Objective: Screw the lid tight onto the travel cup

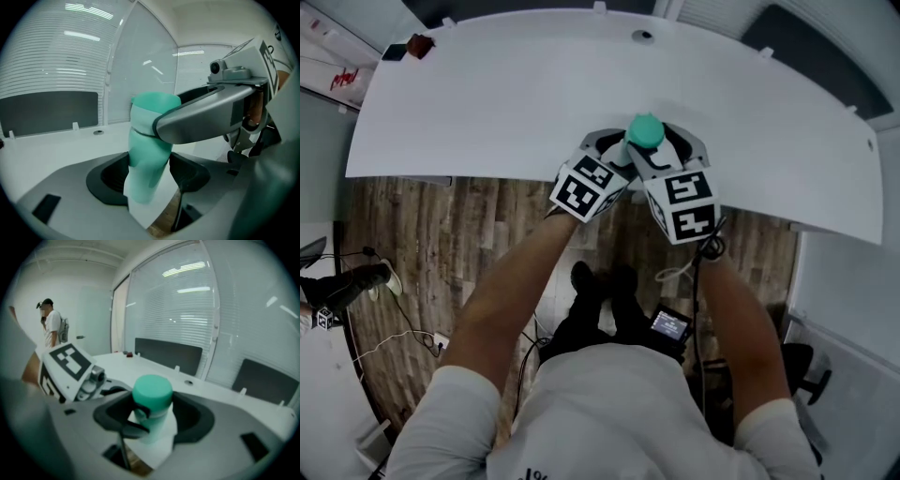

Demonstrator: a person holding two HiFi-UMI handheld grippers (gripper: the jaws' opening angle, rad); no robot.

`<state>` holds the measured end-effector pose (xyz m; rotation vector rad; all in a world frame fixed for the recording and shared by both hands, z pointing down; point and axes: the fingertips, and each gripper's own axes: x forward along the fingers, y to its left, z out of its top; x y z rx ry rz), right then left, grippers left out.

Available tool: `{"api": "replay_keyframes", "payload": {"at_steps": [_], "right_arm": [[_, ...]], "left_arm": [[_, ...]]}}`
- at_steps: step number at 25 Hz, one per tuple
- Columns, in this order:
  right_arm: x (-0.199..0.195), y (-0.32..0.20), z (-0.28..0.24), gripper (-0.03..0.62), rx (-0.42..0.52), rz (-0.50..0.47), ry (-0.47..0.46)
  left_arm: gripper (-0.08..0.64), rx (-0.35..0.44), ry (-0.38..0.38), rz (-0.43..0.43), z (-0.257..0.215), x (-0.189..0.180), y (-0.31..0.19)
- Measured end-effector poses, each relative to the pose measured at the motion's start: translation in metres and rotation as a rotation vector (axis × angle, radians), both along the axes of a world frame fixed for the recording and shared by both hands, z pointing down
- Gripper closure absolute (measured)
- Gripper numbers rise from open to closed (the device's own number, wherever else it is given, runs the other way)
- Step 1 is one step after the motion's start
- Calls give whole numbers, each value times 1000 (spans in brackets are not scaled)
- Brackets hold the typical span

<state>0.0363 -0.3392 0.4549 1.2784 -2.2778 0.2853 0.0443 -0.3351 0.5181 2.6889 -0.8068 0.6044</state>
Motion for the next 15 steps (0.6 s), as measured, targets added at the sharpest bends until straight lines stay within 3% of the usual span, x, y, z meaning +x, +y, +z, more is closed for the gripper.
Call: {"api": "replay_keyframes", "payload": {"at_steps": [9, 11, 15], "right_arm": [[1, 1, -7, 311, 7, 121, 36], [1, 1, -8, 311, 8, 104, 40], [2, 0, -6, 311, 13, 50, 19]], "left_arm": [[270, -11, -1, -162, -3, 1, -3], [270, -20, 4, -143, -3, 1, -2], [270, -9, 17, -21, -5, 0, 0]]}}
